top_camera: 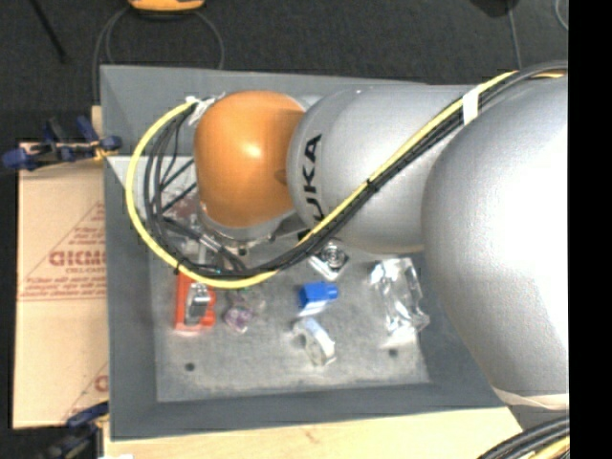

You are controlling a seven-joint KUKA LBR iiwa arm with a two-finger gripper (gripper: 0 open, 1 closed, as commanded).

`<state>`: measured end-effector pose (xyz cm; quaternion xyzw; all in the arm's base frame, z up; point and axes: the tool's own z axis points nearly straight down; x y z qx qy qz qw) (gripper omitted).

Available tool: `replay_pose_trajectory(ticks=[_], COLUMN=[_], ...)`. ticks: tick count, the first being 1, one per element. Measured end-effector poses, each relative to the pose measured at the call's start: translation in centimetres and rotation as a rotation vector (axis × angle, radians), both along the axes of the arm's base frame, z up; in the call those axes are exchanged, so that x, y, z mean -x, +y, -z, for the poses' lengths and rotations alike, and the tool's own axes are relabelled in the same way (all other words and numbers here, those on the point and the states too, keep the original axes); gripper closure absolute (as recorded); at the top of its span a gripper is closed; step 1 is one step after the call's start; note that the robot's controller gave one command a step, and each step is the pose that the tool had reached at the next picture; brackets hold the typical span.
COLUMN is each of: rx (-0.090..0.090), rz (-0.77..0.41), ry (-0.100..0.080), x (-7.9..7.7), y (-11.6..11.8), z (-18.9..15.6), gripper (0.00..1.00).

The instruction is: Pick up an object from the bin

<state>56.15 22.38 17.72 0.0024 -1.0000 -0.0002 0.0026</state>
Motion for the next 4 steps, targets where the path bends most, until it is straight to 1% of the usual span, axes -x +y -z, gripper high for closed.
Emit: replay_pose_trajectory(ticks=[1, 2, 3, 4], rx=[-0.003, 0.0, -0.001, -0.002], rz=[-0.611, -0.635, -0.789, -0.79], ry=[-0.035, -0.012, -0.011, -0.014], x=[-0.4, -1.5, -3.8, -3.2], y=[-6.2, -11.5, -10.4, -11.1], z=[8.0, 7.6, 7.6, 9.2], gripper=[0.0, 0.0, 0.0, 0.0])
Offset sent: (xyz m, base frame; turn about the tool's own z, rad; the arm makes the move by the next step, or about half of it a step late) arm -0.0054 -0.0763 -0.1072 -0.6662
